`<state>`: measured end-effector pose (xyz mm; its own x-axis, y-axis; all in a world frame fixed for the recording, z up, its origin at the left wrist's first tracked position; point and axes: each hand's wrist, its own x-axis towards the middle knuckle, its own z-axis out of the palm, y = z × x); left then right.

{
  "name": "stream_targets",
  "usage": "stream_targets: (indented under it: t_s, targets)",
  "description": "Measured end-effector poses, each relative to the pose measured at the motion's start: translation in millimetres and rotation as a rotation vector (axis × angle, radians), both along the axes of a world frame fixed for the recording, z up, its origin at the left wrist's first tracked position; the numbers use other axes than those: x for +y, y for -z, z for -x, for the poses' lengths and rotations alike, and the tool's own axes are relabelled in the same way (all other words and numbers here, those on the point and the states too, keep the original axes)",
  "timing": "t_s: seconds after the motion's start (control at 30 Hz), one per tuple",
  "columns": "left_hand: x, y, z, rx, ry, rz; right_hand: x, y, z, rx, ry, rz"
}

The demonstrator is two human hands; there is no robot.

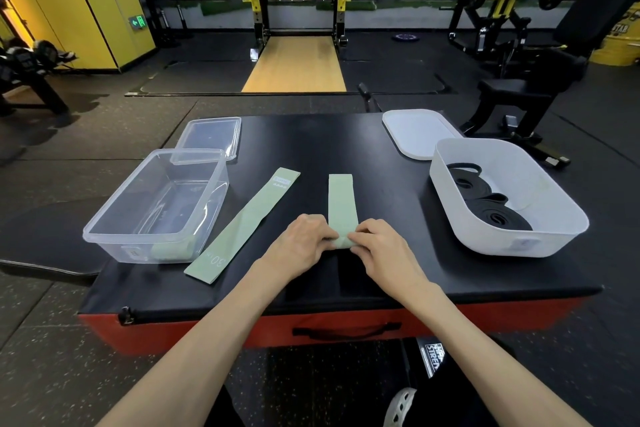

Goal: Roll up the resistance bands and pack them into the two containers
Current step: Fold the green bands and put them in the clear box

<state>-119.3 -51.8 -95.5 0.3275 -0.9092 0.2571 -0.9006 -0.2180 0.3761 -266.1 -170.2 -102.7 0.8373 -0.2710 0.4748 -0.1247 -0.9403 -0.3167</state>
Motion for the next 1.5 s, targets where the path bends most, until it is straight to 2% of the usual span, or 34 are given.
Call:
stream_targets:
  t_s: [0.3, 0.6, 0.8, 1.0, 1.13, 1.23, 1.37, 1.5]
  targets:
    - [9, 2, 9, -0.029, -0.032, 0.147, -7, 2, -9, 0.02, 0.021, -0.038]
    - [5, 4, 12, -0.034, -0.011, 0.163, -10, -4, -11, 0.099, 0.025, -0.07]
    - [-2, 2, 1, 0.0, -0.014, 0.096, -10, -6, -10, 0.134, 0.028, -0.069]
    - [-6, 1, -3, 0.024, -0.043, 0.044, -6, -3, -7, 0.013, 0.032, -0.044]
    - [-8, -3, -5, 0.037, -0.052, 0.022, -6, -3, -11, 0.018, 0.018, -0.032]
    - [-7, -3, -3, 0.037, -0.047, 0.032, -8, -4, -15, 0.021, 0.025, -0.041]
    - [-1, -2, 3, 0.0, -0.078, 0.149, -11, -5, -18, 0.036, 0.02, -0.053]
    - [-1, -2, 5, -0.015, -0.07, 0.132, -12, -5, -20, 0.054, 0.034, -0.062]
